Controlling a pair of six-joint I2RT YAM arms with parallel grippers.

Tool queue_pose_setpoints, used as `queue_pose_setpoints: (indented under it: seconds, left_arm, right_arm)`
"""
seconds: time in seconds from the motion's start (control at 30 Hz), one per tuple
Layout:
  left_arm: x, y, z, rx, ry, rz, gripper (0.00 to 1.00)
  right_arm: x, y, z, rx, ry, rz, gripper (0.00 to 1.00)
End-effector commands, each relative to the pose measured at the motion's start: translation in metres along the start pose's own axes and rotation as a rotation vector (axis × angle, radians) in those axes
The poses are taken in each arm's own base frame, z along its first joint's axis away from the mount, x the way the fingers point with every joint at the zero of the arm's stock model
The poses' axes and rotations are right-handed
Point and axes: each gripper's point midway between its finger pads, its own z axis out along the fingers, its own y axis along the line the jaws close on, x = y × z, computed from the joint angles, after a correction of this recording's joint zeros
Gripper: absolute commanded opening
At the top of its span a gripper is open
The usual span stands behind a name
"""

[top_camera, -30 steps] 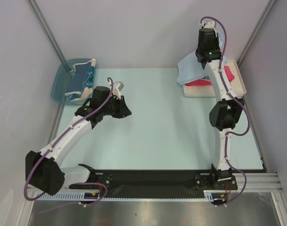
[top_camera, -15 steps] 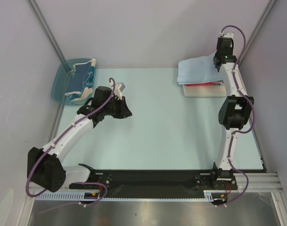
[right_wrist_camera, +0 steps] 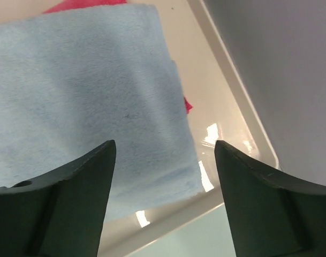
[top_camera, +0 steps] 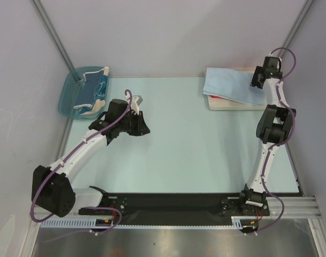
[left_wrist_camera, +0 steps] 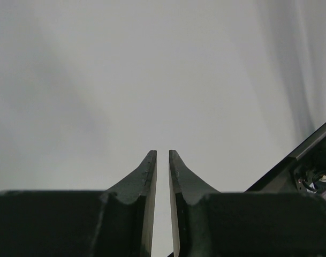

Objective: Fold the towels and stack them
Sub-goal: Neatly place the folded towel into the bin, then grab crumpled towel

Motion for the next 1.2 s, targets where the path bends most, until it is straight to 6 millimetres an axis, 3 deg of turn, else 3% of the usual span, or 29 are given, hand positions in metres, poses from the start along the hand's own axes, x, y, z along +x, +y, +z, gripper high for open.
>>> queue_pose_setpoints:
  seconds: [0.0,0.07,0.1,0.2,0.27,0.33,0.4,0.43,0.47,0.53,0.57,0.6,0.67,0.7,0.77,0.8,0.83,0.87,0.9,0.93,1.0,1.07,1.1,1.17]
  left_arm:
    - [-0.008,-0.003,0.000,0.019,-0.031,0.022,0.20]
    - [-0.012,-0.004,-0.003,0.013,-0.042,0.023,0.20]
    - [-0.014,-0.004,-0.004,0.009,-0.051,0.023,0.21]
    - [-0.023,-0.008,-0.006,0.011,-0.070,0.015,0.22]
    - [-0.032,-0.010,-0.009,0.010,-0.088,0.005,0.22]
    - [-0.045,-0.010,-0.011,-0.007,-0.124,-0.007,0.22]
    - [-0.057,-0.009,-0.013,-0.026,-0.156,-0.031,0.23]
    - [-0.071,-0.005,-0.014,-0.067,-0.193,-0.037,0.24]
    - [-0.079,0.000,-0.015,-0.098,-0.213,-0.070,0.25]
    - [-0.106,0.011,-0.022,-0.135,-0.279,-0.117,0.27]
    - [-0.116,0.027,-0.021,-0.198,-0.310,-0.172,0.29]
    - [-0.128,0.048,-0.028,-0.258,-0.353,-0.214,0.30]
    - [-0.153,0.079,-0.036,-0.340,-0.435,-0.290,0.33]
    - [-0.163,0.111,-0.050,-0.427,-0.485,-0.346,0.35]
    - [-0.178,0.148,-0.064,-0.530,-0.555,-0.428,0.37]
    - [-0.181,0.176,-0.075,-0.594,-0.585,-0.474,0.39]
    - [-0.187,0.190,-0.084,-0.627,-0.619,-0.502,0.44]
    - [-0.189,0.207,-0.090,-0.654,-0.643,-0.546,0.45]
    - [-0.185,0.236,-0.091,-0.707,-0.644,-0.593,0.46]
    - [-0.191,0.247,-0.096,-0.727,-0.669,-0.611,0.51]
    - [-0.191,0.277,-0.099,-0.779,-0.677,-0.661,0.53]
    - [-0.193,0.304,-0.089,-0.830,-0.653,-0.700,0.55]
    - [-0.183,0.325,-0.079,-0.856,-0.616,-0.733,0.55]
    - [-0.194,0.337,-0.079,-0.859,-0.637,-0.745,0.55]
  right_arm:
    - [-0.047,0.021,-0.025,-0.077,-0.100,0.069,0.80]
    - [-0.053,0.024,-0.035,-0.096,-0.105,0.096,0.83]
    - [-0.064,0.026,-0.049,-0.104,-0.128,0.107,0.90]
    - [-0.083,0.033,-0.080,-0.137,-0.163,0.148,0.96]
    - [-0.086,0.042,-0.097,-0.172,-0.156,0.169,0.98]
    - [-0.094,0.061,-0.127,-0.227,-0.180,0.163,0.99]
    - [-0.077,0.077,-0.138,-0.249,-0.148,0.153,1.00]
    - [-0.083,0.093,-0.163,-0.301,-0.180,0.143,1.00]
    - [-0.061,0.103,-0.164,-0.311,-0.135,0.151,1.00]
    - [-0.052,0.120,-0.182,-0.384,-0.140,0.146,1.00]
    - [-0.051,0.146,-0.220,-0.449,-0.174,0.125,1.00]
    - [-0.019,0.153,-0.216,-0.448,-0.119,0.107,1.00]
    - [-0.011,0.174,-0.251,-0.530,-0.156,0.095,1.00]
    - [0.017,0.180,-0.250,-0.543,-0.102,0.085,1.00]
    - [0.034,0.201,-0.278,-0.635,-0.113,0.056,1.00]
    - [0.046,0.205,-0.283,-0.642,-0.103,0.044,1.00]
    - [0.070,0.209,-0.281,-0.655,-0.074,0.008,1.00]
    - [0.079,0.213,-0.285,-0.661,-0.068,-0.007,1.00]
    - [0.089,0.217,-0.291,-0.670,-0.062,-0.016,1.00]
    - [0.106,0.222,-0.291,-0.699,-0.029,-0.021,1.00]
    - [0.121,0.229,-0.299,-0.737,-0.016,-0.031,1.00]
    - [0.136,0.230,-0.298,-0.738,0.005,-0.040,1.00]
    - [0.143,0.237,-0.304,-0.778,0.022,-0.049,1.00]
    - [0.151,0.238,-0.305,-0.787,0.035,-0.060,1.00]
